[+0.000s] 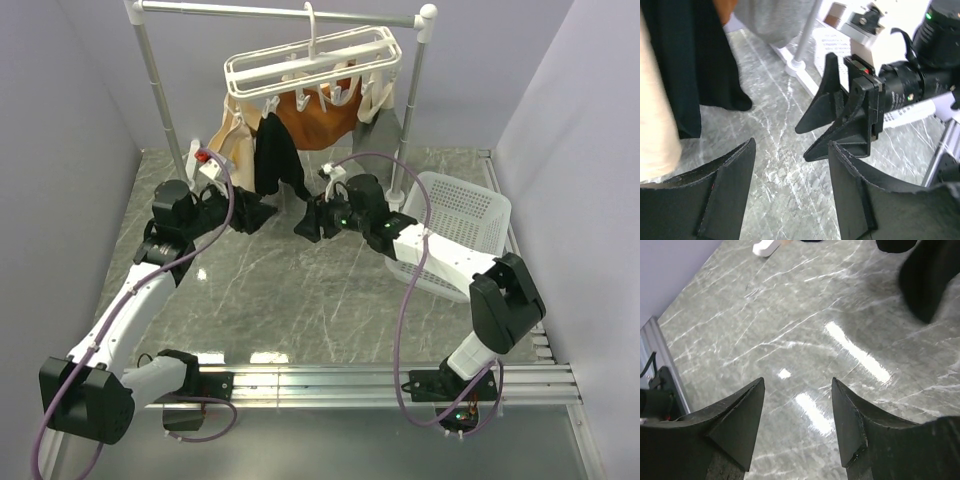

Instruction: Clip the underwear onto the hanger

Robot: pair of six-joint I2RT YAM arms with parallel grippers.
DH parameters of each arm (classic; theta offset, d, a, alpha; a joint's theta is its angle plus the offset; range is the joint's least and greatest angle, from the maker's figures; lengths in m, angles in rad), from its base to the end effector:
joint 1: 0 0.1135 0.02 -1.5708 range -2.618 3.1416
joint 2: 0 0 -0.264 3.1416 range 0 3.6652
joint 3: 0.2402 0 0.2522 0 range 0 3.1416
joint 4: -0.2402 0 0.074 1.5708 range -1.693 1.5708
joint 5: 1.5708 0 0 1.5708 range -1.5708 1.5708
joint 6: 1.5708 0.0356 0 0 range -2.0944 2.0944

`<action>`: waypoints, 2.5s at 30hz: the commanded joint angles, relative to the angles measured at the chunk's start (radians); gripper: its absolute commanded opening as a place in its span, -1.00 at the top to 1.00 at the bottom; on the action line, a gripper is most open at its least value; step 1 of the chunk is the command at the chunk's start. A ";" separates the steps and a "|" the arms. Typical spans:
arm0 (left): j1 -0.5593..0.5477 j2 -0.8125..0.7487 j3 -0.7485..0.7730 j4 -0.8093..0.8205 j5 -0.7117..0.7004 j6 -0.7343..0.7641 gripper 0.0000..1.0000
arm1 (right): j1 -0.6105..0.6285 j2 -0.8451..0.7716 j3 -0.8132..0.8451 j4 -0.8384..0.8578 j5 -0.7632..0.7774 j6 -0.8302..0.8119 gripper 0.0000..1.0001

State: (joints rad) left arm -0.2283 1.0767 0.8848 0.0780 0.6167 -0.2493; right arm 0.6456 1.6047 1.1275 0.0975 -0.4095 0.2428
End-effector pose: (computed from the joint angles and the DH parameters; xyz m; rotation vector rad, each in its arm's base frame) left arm 0.2380 -0.0764 0.3464 0.4581 1.6789 -0.8713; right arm 0.2895 0.2358 0.2786 -0.6854 1.9302 0.9709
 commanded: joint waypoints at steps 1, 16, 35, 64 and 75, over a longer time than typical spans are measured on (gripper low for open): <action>0.003 -0.024 -0.010 0.029 0.096 0.067 -0.30 | -0.001 -0.083 0.014 -0.005 -0.044 -0.048 -0.27; 0.001 -0.115 -0.073 -0.055 0.252 0.399 -0.31 | -0.207 -0.282 -0.032 0.001 -0.143 0.081 -0.29; -0.210 0.169 0.127 0.534 -0.198 0.211 -0.41 | -0.261 -0.474 0.072 -0.001 0.011 0.107 -0.29; -0.273 0.667 0.583 0.691 -0.411 0.239 0.12 | -0.259 -0.404 0.212 0.082 -0.159 0.159 -0.44; -0.273 0.646 0.572 0.661 -0.405 0.291 0.55 | -0.186 -0.332 0.261 0.051 0.061 0.222 -0.25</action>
State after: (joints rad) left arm -0.4984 1.7477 1.4231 0.7250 0.1967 0.0158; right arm 0.4435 1.2610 1.3300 0.1253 -0.4282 0.4480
